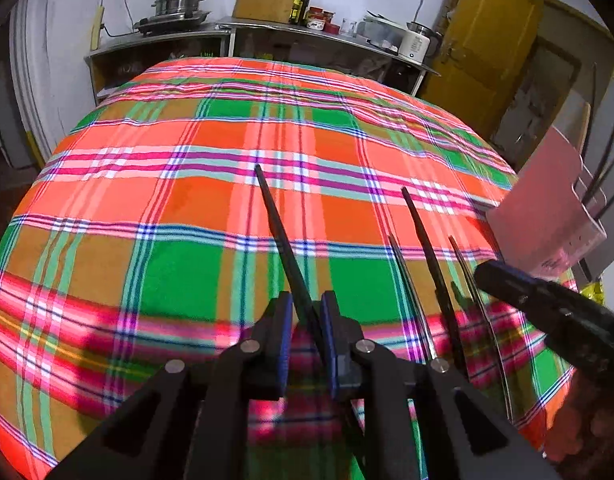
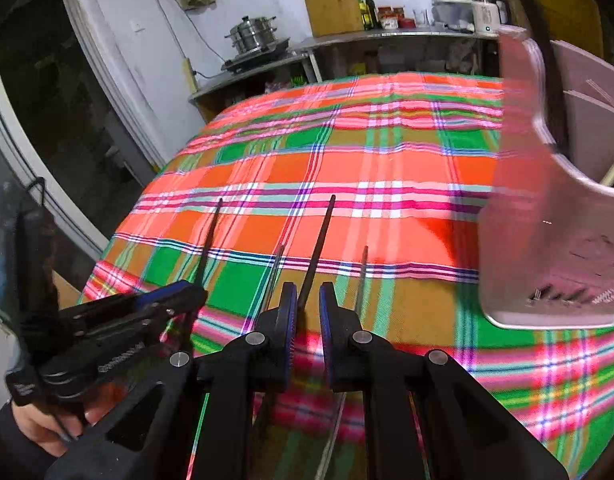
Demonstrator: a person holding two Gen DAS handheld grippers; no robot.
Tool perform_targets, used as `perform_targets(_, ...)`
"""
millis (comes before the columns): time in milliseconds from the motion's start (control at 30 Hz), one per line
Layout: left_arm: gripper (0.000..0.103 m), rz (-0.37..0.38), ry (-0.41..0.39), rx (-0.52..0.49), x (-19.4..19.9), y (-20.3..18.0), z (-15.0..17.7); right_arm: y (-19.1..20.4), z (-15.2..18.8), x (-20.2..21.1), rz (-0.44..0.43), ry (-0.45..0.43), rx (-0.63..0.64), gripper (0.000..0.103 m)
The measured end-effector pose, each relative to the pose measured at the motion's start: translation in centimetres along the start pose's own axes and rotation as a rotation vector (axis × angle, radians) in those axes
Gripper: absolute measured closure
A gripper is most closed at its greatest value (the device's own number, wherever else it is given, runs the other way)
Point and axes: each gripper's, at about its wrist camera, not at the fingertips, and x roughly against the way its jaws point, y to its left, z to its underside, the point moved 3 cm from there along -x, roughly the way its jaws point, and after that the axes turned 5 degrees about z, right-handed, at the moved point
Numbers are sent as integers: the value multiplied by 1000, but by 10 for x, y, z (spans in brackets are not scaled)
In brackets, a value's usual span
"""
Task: Organize utensils
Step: 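Grasp a black chopstick with the left tool while the right tool grasps another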
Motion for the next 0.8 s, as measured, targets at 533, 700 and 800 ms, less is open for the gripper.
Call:
perform_targets(533, 91, -49, 23, -19, -23, -5, -24, 16, -14, -46, 93, 69, 56, 92)
perform_targets(700, 96, -24, 27, -4, -22, -1, -27, 19, -17, -49, 97, 78, 71, 96)
perform_targets(800, 97, -9, 19, -3, -17, -1, -29, 20, -18, -45, 85, 76, 66, 98)
